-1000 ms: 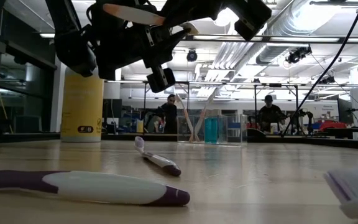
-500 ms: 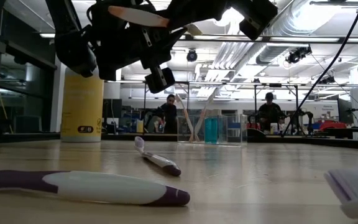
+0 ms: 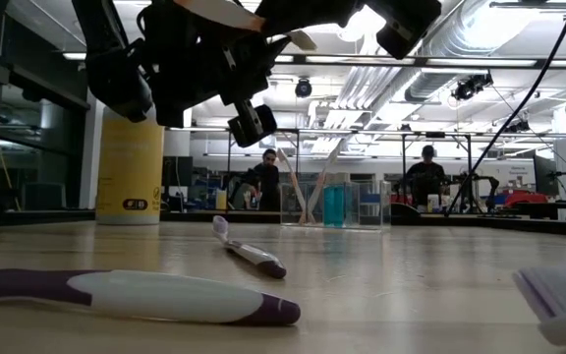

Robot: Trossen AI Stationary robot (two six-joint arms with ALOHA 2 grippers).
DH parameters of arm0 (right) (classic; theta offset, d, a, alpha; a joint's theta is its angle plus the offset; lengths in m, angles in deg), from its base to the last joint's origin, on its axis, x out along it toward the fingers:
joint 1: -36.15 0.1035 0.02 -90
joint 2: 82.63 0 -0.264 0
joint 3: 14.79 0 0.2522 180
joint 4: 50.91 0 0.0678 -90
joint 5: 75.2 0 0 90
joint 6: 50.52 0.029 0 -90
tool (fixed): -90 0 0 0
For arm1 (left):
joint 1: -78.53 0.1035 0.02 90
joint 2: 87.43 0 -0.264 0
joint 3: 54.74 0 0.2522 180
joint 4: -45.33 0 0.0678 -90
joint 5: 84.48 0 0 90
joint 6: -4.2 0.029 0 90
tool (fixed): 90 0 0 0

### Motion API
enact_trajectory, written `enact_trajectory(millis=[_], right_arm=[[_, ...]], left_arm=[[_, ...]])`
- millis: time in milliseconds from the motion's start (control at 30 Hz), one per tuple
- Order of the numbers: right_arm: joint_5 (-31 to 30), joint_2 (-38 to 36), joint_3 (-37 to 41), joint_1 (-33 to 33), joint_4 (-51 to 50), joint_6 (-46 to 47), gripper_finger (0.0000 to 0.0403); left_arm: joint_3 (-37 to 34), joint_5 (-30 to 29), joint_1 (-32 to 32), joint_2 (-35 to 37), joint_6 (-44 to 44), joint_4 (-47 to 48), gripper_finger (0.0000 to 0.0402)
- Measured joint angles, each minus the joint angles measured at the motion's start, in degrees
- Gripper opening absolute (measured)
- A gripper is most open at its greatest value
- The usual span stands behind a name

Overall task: Pick & Place toothbrushing station
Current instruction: Put the orange toothbrush into the transparent organizer

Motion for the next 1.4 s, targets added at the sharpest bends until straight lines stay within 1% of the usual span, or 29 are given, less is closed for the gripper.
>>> enact_trajectory(millis=[133,233,367,567,767,1133,1233,1400], right_arm=[[0.5,0.0,0.0,-0.3,0.4,0.0,0.0007],[1.4,0.1,0.1,-0.4,-0.2,0.2,0.0006],[3.0,0.2,0.2,-0.7,-0.1,0.3,0.0005],[2.9,0.2,0.2,-0.6,-0.2,0.3,0.0005],[-1.3,0.2,0.2,-0.7,-0.7,0.7,0.0005],[-3.7,0.2,0.1,-0.2,-3.1,3.6,0.0005],[-5.0,0.1,0.1,0.6,-3.6,4.2,0.0005],[-5.0,0.1,0.1,1.0,-3.6,4.2,0.0005]], left_arm=[[0.0,-0.4,0.3,0.0,0.1,0.0,0.0053],[0.1,-0.9,0.6,0.1,0.7,-1.2,0.0039],[0.5,-1.0,0.9,0.1,0.9,-1.2,0.0037],[0.7,-1.0,0.8,0.1,-0.2,-0.9,0.0038],[0.7,-0.8,1.0,0.1,-0.6,1.0,0.0059],[0.6,-0.5,2.3,0.1,-0.7,3.8,0.0133],[0.6,-0.4,3.0,0.1,-0.7,3.7,0.0138],[0.6,0.3,2.8,0.0,-0.7,3.7,0.0139]])
